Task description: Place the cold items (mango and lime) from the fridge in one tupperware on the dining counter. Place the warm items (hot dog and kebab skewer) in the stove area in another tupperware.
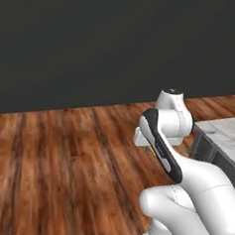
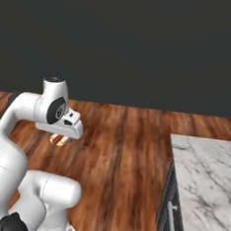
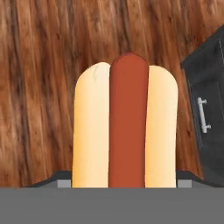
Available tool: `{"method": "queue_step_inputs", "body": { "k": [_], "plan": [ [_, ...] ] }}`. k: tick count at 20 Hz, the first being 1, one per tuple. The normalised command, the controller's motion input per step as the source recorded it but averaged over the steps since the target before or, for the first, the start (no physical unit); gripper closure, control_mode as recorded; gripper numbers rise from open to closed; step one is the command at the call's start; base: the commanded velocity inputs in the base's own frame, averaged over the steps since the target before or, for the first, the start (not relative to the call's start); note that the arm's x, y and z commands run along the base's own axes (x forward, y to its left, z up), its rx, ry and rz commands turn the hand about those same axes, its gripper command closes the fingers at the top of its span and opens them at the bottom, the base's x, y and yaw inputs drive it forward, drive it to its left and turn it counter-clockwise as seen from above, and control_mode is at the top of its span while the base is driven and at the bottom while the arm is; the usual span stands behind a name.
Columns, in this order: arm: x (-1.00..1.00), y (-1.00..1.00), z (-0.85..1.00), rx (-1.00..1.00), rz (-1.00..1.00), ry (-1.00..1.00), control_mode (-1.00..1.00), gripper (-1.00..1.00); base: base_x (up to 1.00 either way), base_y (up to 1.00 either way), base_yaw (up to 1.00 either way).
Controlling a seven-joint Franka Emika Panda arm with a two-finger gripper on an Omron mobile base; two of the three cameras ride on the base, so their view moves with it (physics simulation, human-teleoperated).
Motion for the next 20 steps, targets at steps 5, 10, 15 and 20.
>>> {"method": "queue_step_inputs", "body": {
  "k": [5, 10, 15, 20],
  "plan": [
    [0.00, 0.00, 0.00, 0.00, 0.00, 0.00, 1.00, 1.00, 1.00, 0.73, -0.19],
    [0.00, 0.00, 0.00, 0.00, 0.00, 0.00, 1.00, 1.00, 1.00, 0.91, -0.34],
    [0.00, 0.00, 0.00, 0.00, 0.00, 0.00, 1.00, 1.00, 1.00, 0.83, -0.35],
    [0.00, 0.00, 0.00, 0.00, 0.00, 0.00, 1.00, 1.00, 1.00, 0.84, -0.41]
  ]
}}
